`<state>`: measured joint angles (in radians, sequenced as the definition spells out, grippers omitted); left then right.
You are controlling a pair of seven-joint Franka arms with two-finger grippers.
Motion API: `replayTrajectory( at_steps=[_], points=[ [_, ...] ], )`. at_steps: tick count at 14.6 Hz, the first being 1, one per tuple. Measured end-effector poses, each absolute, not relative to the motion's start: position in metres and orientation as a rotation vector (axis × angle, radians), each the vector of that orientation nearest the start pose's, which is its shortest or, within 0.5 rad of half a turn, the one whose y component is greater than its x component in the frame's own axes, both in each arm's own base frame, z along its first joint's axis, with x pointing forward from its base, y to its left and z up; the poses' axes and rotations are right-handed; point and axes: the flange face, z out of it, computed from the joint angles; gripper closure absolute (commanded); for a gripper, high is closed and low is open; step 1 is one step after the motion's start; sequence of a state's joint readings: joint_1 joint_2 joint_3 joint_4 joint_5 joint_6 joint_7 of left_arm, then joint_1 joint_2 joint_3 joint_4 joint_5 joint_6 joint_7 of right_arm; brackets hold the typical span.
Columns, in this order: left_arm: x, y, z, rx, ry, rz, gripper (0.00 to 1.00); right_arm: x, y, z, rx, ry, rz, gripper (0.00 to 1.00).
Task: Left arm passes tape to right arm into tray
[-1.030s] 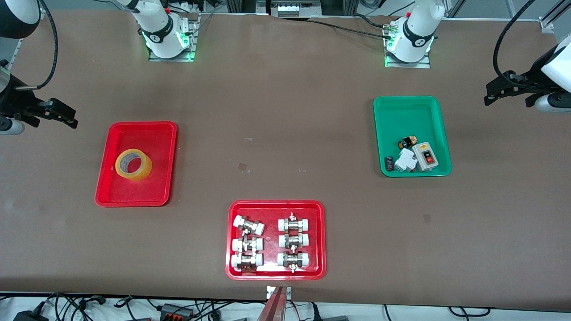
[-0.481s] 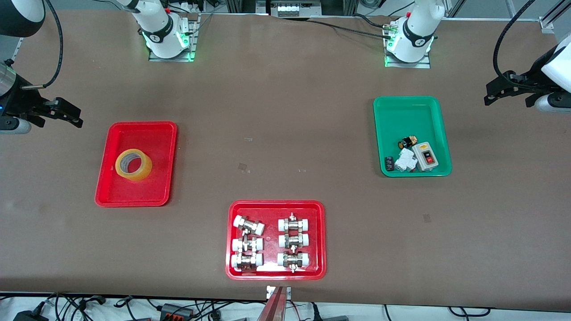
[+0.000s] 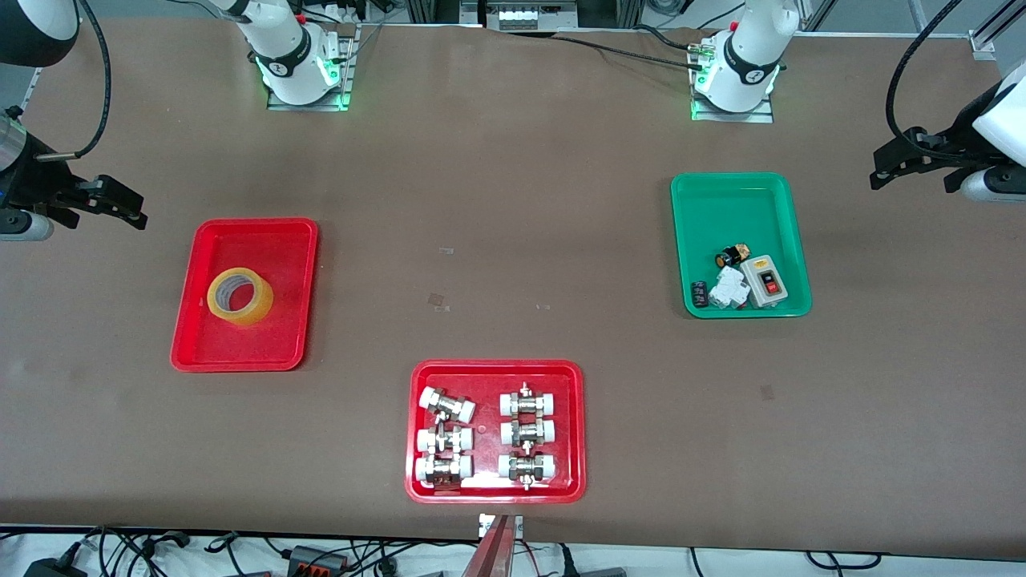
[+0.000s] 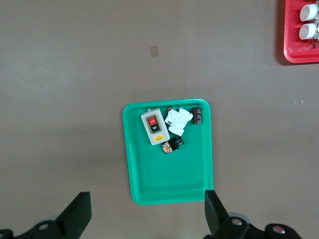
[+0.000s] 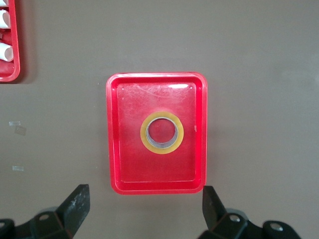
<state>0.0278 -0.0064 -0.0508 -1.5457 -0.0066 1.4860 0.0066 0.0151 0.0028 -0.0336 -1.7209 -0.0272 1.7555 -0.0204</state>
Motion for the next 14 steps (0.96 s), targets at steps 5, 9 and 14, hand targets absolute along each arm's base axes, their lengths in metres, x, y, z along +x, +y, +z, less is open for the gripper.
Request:
replayTrajectory(
  at_steps=[5,9,14],
  points=[
    [0.5437,-0.0134,0.6325,-3.146,0.047,0.084,0.0,0.5642,-0.0139,0.5705,-3.169,-0.007,-0.045,0.0],
    [0.5437,-0.0134,0.6325,-3.146,0.047,0.084,0.0,0.5593,-0.0137,0.5745,-3.168,-0.007,-0.027,0.0],
    [0.5437,-0.0134,0.6325,-3.146,0.047,0.084,0.0,0.5578,-0.0101,0.5732,-3.168,-0.017,-0.004,0.0]
  ],
)
